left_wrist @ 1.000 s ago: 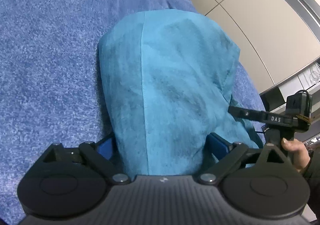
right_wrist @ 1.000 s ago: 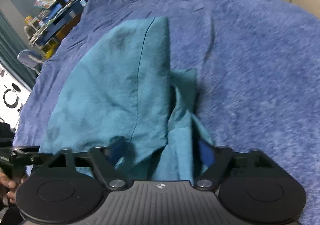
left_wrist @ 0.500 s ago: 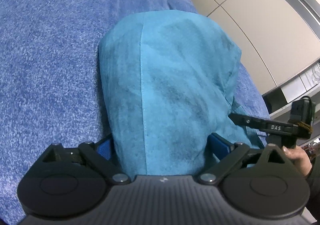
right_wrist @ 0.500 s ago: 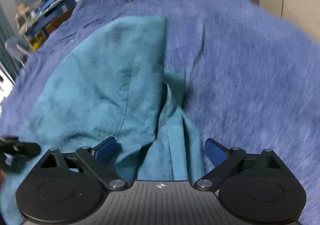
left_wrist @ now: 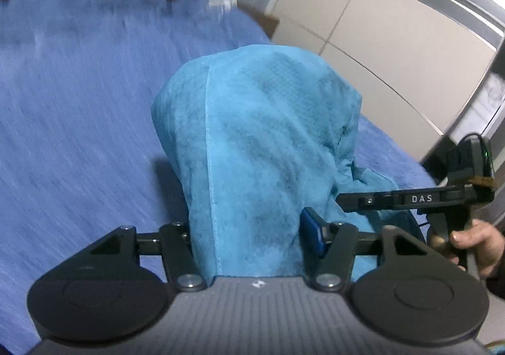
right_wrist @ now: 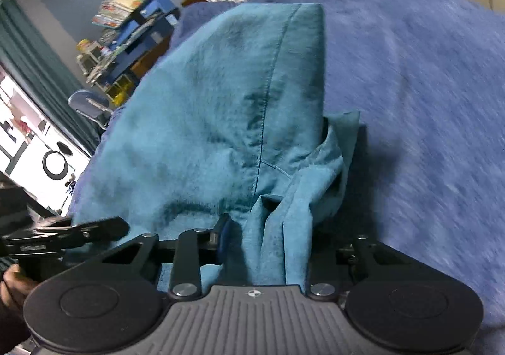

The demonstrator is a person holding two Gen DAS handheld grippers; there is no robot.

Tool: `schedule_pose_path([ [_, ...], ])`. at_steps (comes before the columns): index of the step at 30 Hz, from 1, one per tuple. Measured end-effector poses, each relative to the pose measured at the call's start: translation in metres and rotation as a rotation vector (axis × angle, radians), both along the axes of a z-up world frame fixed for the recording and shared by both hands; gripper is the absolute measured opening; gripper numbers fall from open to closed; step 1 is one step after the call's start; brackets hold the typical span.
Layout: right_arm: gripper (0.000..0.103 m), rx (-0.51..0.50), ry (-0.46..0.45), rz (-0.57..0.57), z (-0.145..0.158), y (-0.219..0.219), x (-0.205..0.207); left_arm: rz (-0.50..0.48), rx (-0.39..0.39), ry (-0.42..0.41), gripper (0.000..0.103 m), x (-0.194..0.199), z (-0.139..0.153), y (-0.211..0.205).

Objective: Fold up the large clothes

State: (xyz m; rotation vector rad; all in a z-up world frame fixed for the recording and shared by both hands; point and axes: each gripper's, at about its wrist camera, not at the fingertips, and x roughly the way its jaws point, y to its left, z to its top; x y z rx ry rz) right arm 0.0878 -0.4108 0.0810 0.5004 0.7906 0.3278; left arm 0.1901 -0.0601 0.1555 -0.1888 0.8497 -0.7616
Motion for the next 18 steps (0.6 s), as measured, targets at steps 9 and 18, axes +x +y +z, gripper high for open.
schedule_pose_path([
  [9,0.031,0.080,-0.088,0.018,0.019,0.094,0.079,0.143,0.116,-0.093,0.059,0.036,0.024,0.088],
  [18,0.054,0.003,0.112,0.017,-0.040,0.121,0.101,0.254,0.162,0.154,0.079,0.033,-0.048,0.135],
])
